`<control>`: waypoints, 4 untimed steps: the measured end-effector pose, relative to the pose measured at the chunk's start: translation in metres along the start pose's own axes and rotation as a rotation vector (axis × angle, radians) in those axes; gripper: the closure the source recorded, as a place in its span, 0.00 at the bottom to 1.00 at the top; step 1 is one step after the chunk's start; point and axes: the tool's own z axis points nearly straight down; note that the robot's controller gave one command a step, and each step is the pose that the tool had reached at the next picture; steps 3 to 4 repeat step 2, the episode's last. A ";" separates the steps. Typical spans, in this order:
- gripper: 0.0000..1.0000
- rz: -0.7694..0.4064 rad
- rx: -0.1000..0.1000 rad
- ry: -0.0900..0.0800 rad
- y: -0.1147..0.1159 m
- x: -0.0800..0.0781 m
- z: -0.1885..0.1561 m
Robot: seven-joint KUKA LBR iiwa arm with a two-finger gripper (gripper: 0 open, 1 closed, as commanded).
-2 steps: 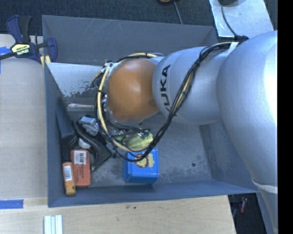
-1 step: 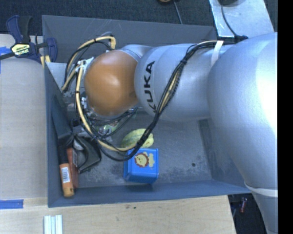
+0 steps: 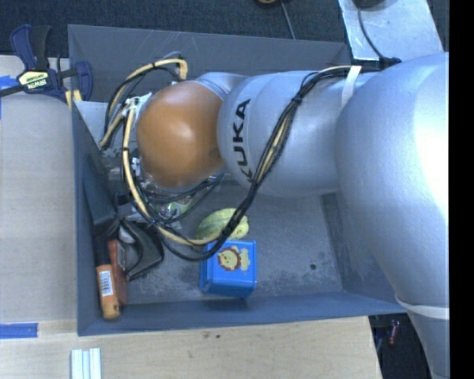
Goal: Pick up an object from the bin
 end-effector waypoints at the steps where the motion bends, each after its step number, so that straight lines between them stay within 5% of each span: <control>1: 1.00 -0.002 0.007 -0.026 0.006 0.017 -0.002; 2: 1.00 0.000 0.000 -0.022 0.007 0.012 -0.030; 4: 1.00 0.000 0.000 -0.022 0.007 0.012 -0.030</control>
Offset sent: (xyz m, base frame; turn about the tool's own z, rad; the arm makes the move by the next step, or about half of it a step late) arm -0.0057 -0.0082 0.0556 -0.0035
